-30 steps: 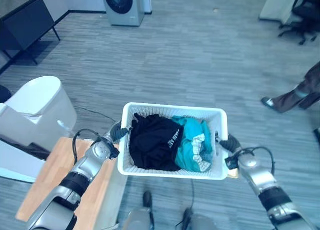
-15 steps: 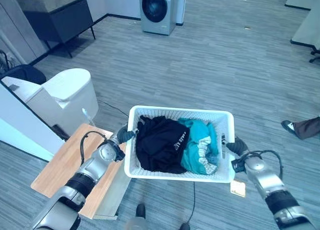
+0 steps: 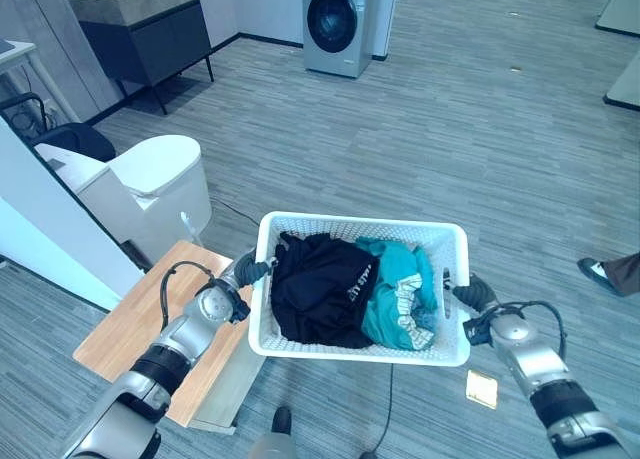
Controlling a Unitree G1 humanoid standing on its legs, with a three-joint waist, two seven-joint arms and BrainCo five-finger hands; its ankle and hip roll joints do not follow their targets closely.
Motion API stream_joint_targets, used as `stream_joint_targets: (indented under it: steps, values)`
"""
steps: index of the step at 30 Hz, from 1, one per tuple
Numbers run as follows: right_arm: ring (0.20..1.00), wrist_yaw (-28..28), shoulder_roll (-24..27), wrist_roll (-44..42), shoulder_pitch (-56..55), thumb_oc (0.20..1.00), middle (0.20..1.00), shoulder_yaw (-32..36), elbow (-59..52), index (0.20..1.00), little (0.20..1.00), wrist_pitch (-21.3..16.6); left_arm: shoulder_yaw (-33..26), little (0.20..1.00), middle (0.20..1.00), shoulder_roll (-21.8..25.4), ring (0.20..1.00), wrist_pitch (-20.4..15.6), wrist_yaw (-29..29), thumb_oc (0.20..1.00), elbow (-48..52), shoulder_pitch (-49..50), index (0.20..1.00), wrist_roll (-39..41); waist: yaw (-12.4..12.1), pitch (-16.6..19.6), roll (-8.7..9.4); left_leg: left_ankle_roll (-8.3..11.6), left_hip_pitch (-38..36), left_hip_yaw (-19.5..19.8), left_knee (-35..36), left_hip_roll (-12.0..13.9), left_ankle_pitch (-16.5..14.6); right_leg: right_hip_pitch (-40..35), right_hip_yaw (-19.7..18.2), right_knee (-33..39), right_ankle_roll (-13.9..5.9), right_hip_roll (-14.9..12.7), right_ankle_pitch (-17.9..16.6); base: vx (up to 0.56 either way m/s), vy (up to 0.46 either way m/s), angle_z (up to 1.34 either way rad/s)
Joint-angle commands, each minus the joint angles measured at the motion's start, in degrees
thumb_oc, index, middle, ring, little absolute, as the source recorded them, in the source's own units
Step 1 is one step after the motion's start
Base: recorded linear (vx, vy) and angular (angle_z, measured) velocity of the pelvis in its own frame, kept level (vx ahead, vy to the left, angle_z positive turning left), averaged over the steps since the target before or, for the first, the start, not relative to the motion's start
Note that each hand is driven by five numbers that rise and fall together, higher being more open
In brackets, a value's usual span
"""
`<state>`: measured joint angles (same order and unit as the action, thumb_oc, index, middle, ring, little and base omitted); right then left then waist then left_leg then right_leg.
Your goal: Grab the laundry basket,head to the washer,open it,put in the laundry and shut it.
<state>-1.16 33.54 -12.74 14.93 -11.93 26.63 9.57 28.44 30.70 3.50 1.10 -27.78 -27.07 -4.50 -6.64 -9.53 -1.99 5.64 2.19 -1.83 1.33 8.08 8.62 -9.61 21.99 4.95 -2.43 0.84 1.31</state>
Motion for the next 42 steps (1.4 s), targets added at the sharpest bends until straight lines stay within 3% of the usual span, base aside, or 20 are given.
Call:
stream_joint_targets:
  steps: [1,4,6,7,8,9,11,16,18,19,21,23,27,29,30,34,36,39,41,42]
  values:
    - [0.2,-1.31,4.78,-3.5,1.86,0.2,0.2,5.53,-3.42,0.2,0.2,-5.59,-3.08,0.2,0.2,2.82,0.2,-2.55,2.09,0.2,-2.09,-7.39,0.2,2.59,1.06,1.39,3.49,1.46,5.27,-0.67,-4.91,4.15,-0.05,0.85,-6.3,-4.93,1.7,0.31,6.77,0.02,-0.283,-0.01]
    - [0.2,-1.07,6.14,-3.79,1.7,0.2,0.2,5.87,-4.28,0.2,0.2,-5.53,-3.29,0.2,0.2,2.62,0.2,-2.11,2.16,0.2,-1.92,-7.81,0.2,3.29,0.85,-0.44,4.01,0.41,8.88,0.16,-14.73,5.08,2.04,-0.18,-7.35,-3.93,2.39,1.29,5.77,0.03,-0.24,0.04]
    - [0.2,-1.17,7.12,-3.79,2.31,0.2,0.2,5.52,-4.39,0.2,0.2,-5.26,-3.61,0.2,0.2,2.26,0.2,-2.12,2.19,0.2,-2.43,-7.58,0.2,4.2,1.17,-1.06,4.18,-0.66,10.71,-4.08,-19.36,5.39,0.53,-0.17,-7.03,-3.67,2.38,1.13,5.45,0.06,-0.155,-0.18]
    - [0.2,-1.23,7.42,-3.74,2.81,0.2,0.2,5.12,-4.48,0.2,0.2,-4.92,-3.99,0.2,0.2,2.13,0.2,-2.01,2.27,0.2,-2.62,-7.57,0.2,5.18,0.99,-1.1,4.22,-1.28,11.46,-6.04,-20.01,4.36,-2.12,-0.32,-7.29,-3.32,2.11,1.02,5.57,0.17,-0.075,-0.07]
    - [0.2,-0.83,7.15,-3.37,3.72,0.2,0.2,4.01,-4.53,0.2,0.2,-4.66,-4.78,0.2,0.2,2.48,0.2,-2.21,2.28,0.2,-3.4,-6.94,0.2,5.25,-0.7,-0.73,4.55,-3.2,14.49,-6.17,-19.79,-2.13,-7.15,-0.83,-9.01,-3.09,1.61,1.0,5.99,0.15,-0.029,0.0]
    - [0.2,-0.84,7.12,-3.37,3.73,0.2,0.2,3.98,-4.51,0.2,0.2,-4.67,-4.78,0.2,0.2,2.5,0.2,-2.23,2.28,0.2,-3.41,-6.92,0.2,5.25,-0.73,-0.66,4.6,-3.28,14.55,-6.26,-19.97,-2.16,-7.36,-0.82,-9.06,-3.1,1.53,0.93,6.07,0.23,-0.035,-0.13]
    - [0.2,-0.25,4.86,-3.18,5.98,0.2,0.2,1.42,-3.33,0.2,0.2,-5.11,-5.46,0.2,0.2,4.14,0.2,-2.55,2.14,0.2,-3.74,-4.75,0.2,5.43,-4.06,0.41,4.8,-3.63,16.01,-4.86,-11.74,-8.98,-5.22,-2.34,-11.52,-4.52,1.37,3.02,8.18,0.35,-0.06,-0.82]
    - [0.2,-0.85,0.33,-3.23,9.82,0.2,0.2,-1.99,1.04,0.2,0.2,-5.93,-5.74,0.2,0.2,4.84,0.2,-3.2,2.25,0.2,-4.34,-3.11,0.2,6.93,-5.82,1.62,6.29,-4.39,20.04,-6.07,-5.97,-11.59,-3.76,-4.67,-14.95,-7.83,1.8,4.98,11.03,0.41,-0.061,-0.86]
    - [0.2,-0.39,-2.06,-2.87,9.31,0.2,0.2,-2.61,0.43,0.2,0.2,-5.83,-7.13,0.2,0.2,5.86,0.2,-3.34,2.49,0.2,-3.88,-1.21,0.2,7.2,-6.87,3.1,8.05,-6.53,17.68,-6.4,-6.72,-12.74,-3.66,-5.6,-16.88,-11.66,1.4,5.96,10.97,0.62,-0.007,-0.42]
    - [0.2,-0.09,-2.88,-2.85,8.35,0.2,0.2,-2.14,-0.45,0.2,0.2,-5.88,-7.41,0.2,0.2,6.65,0.2,-3.34,2.39,0.2,-3.16,-0.16,0.2,7.01,-7.27,3.43,8.92,-7.5,16.41,-5.3,-7.18,-13.88,-3.86,-4.8,-17.01,-15.26,-0.07,5.88,8.67,0.64,0.026,-0.46]
    - [0.2,1.08,-4.38,-2.73,8.13,0.2,0.2,-2.46,-0.09,0.2,0.2,-6.39,-7.76,0.2,0.2,7.34,0.2,-3.6,2.63,0.2,-2.42,1.63,0.2,6.52,-7.95,3.3,10.15,-9.66,14.2,-3.47,-8.92,-15.12,-6.11,1.99,-17.78,-31.65,-8.83,4.31,-3.0,0.5,0.029,-0.93]
    - [0.2,2.03,-5.87,-1.9,8.63,0.2,0.2,-3.21,0.23,0.2,0.2,-5.72,-9.07,0.2,0.2,6.59,0.2,-3.44,3.25,0.2,-2.56,3.53,0.2,6.78,-5.81,2.37,8.0,-12.15,9.11,-2.8,-9.13,-14.22,-9.09,9.49,-17.14,-48.59,-12.46,2.34,-8.12,0.51,0.049,-1.03]
    - [0.2,2.02,-5.49,-1.81,10.42,0.2,0.2,-4.13,1.17,0.2,0.2,-5.55,-9.7,0.2,0.2,6.71,0.2,-3.2,3.67,0.2,-2.85,3.89,0.2,7.66,-3.64,1.86,4.57,-11.89,2.33,0.15,-4.77,-13.12,-8.9,19.01,-16.07,-45.99,-8.49,-0.29,-1.6,0.42,0.086,0.04]
    - [0.2,1.98,-4.06,-2.08,10.93,0.2,0.2,-4.61,2.44,0.2,0.2,-5.32,-9.44,0.2,0.2,6.61,0.2,-3.25,3.46,0.2,-3.64,3.41,0.2,7.94,-1.57,1.33,3.44,-10.82,-1.03,4.29,-5.17,-13.28,-10.76,22.49,-19.34,-32.4,-5.32,-1.3,3.01,0.51,-0.13,0.09]
    - [0.2,2.16,-2.99,-2.29,10.31,0.2,0.2,-4.11,1.69,0.2,0.2,-4.95,-9.28,0.2,0.2,6.17,0.2,-3.14,3.54,0.2,-4.26,2.81,0.2,7.71,-0.2,1.24,3.13,-9.59,-3.39,7.0,-5.59,-13.41,-13.56,22.31,-23.57,-16.75,-5.69,-4.2,0.47,0.51,-0.172,0.57]
    - [0.2,2.41,-2.62,-1.49,9.37,0.2,0.2,-3.29,1.0,0.2,0.2,-4.47,-8.41,0.2,0.2,4.87,0.2,-3.35,4.44,0.2,-6.07,1.4,0.2,6.18,1.42,1.17,2.48,-8.25,-8.54,8.85,-5.92,-12.35,-17.21,25.13,-24.3,-9.58,-7.25,-7.96,-4.58,0.51,-0.178,0.85]
    - [0.2,2.92,-3.0,-1.49,8.59,0.2,0.2,-2.91,1.06,0.2,0.2,-4.22,-8.14,0.2,0.2,4.46,0.2,-3.28,4.5,0.2,-7.67,1.14,0.2,5.6,1.69,2.36,3.87,-6.93,-11.39,8.84,-8.08,-11.36,-19.66,22.07,-20.57,-8.86,-7.66,-8.98,-6.14,0.48,-0.274,0.93]
    - [0.2,2.03,-2.65,-3.24,8.11,0.2,0.2,-2.75,1.92,0.2,0.2,-4.4,-6.28,0.2,0.2,2.87,0.2,-2.53,3.69,0.2,-9.03,-0.02,0.2,7.01,2.87,3.36,4.04,-4.84,-6.01,7.73,-26.62,-6.2,-11.74,17.42,-19.33,-10.63,-4.82,-6.07,-5.64,0.42,-0.382,0.88]
    - [0.2,1.51,-2.16,-4.6,8.43,0.2,0.2,-2.99,1.88,0.2,0.2,-4.18,-6.94,0.2,0.2,2.74,0.2,-1.78,2.9,0.2,-7.3,1.06,0.2,7.47,1.74,2.64,5.0,-5.7,2.58,4.93,-47.27,-3.23,-7.03,11.85,-16.51,-8.15,-0.74,-3.49,-3.82,0.41,-0.555,0.71]
    - [0.2,0.97,-1.9,-4.93,8.39,0.2,0.2,-2.71,1.83,0.2,0.2,-4.19,-6.75,0.2,0.2,2.68,0.2,-1.69,2.91,0.2,-6.98,0.64,0.2,7.66,1.54,2.26,5.12,-6.02,4.36,4.04,-50.89,-1.97,-6.48,10.35,-16.08,-7.52,0.39,-2.63,-3.09,0.28,-0.371,-0.03]
